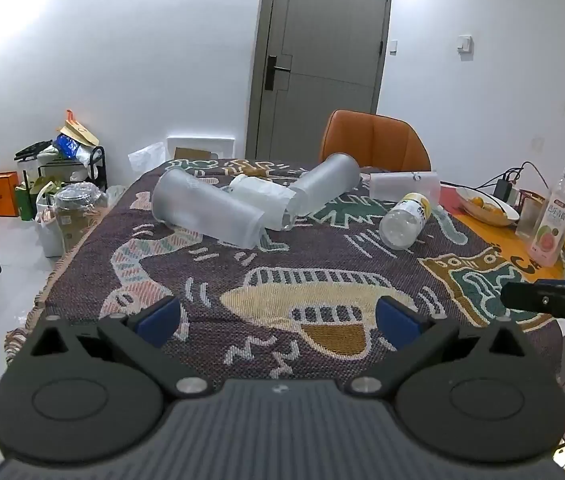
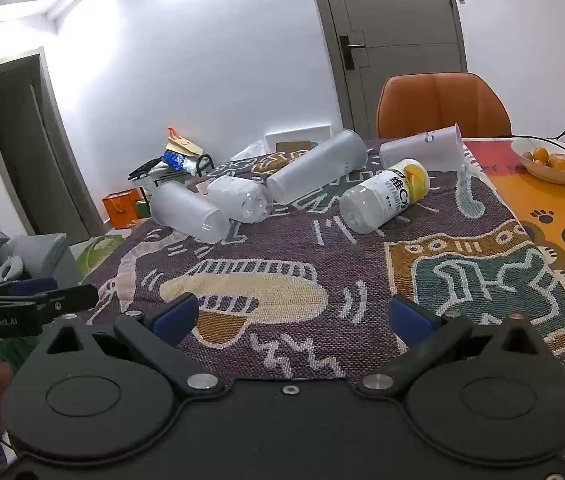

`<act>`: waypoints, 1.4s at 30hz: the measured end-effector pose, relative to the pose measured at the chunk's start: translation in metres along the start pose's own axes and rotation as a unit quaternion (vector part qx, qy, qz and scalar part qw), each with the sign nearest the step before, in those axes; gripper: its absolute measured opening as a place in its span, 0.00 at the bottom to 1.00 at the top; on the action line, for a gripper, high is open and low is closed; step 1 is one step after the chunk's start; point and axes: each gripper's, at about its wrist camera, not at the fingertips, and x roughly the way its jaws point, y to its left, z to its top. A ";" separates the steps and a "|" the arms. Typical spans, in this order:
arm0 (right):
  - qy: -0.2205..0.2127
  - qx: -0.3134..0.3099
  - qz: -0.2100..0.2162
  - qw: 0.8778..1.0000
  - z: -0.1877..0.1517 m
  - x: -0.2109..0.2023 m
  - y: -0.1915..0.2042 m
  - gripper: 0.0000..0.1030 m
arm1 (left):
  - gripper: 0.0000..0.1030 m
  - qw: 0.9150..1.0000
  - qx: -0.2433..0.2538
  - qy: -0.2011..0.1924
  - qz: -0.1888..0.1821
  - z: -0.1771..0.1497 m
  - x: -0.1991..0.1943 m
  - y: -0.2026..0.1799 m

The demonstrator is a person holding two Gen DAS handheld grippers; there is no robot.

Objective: Flip cup upright

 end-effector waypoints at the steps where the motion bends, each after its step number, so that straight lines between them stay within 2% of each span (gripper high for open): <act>1: -0.001 -0.001 0.000 1.000 0.000 -0.001 0.000 1.00 | 1.00 1.000 0.000 -0.004 0.000 0.000 -0.001 0.000; 10: -0.007 0.000 0.002 1.000 -0.001 -0.005 0.001 1.00 | 1.00 1.000 -0.004 0.002 -0.004 -0.001 -0.001 0.001; 42: -0.026 -0.006 -0.010 1.000 0.000 -0.008 0.003 1.00 | 1.00 1.000 -0.006 -0.020 -0.014 0.000 -0.015 0.002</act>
